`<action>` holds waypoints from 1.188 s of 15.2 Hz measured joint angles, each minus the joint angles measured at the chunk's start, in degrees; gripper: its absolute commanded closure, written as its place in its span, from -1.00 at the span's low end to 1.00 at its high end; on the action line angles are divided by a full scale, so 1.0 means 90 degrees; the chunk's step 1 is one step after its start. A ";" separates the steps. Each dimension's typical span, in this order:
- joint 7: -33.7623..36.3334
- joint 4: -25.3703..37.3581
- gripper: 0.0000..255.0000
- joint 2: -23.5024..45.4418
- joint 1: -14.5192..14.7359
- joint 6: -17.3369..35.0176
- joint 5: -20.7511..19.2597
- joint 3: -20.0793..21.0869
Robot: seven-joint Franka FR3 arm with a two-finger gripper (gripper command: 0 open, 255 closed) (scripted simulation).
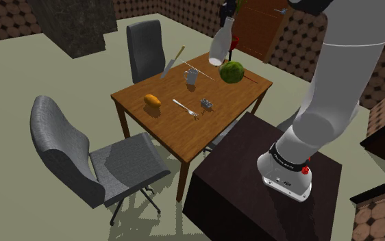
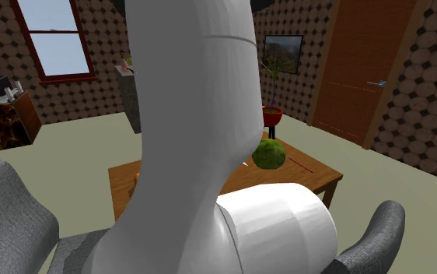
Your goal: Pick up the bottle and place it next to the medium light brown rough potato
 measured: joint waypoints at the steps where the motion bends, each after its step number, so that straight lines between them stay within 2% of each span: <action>1: 0.0134 -0.0001 1.00 0.0004 0.0094 0.0017 -0.0013 0.0039; 7: 0.0999 -0.0429 1.00 -0.0321 0.0764 0.0176 -0.0233 0.0265; 18: 0.2489 -0.0241 1.00 -0.0253 0.1750 0.0106 -0.0407 0.0734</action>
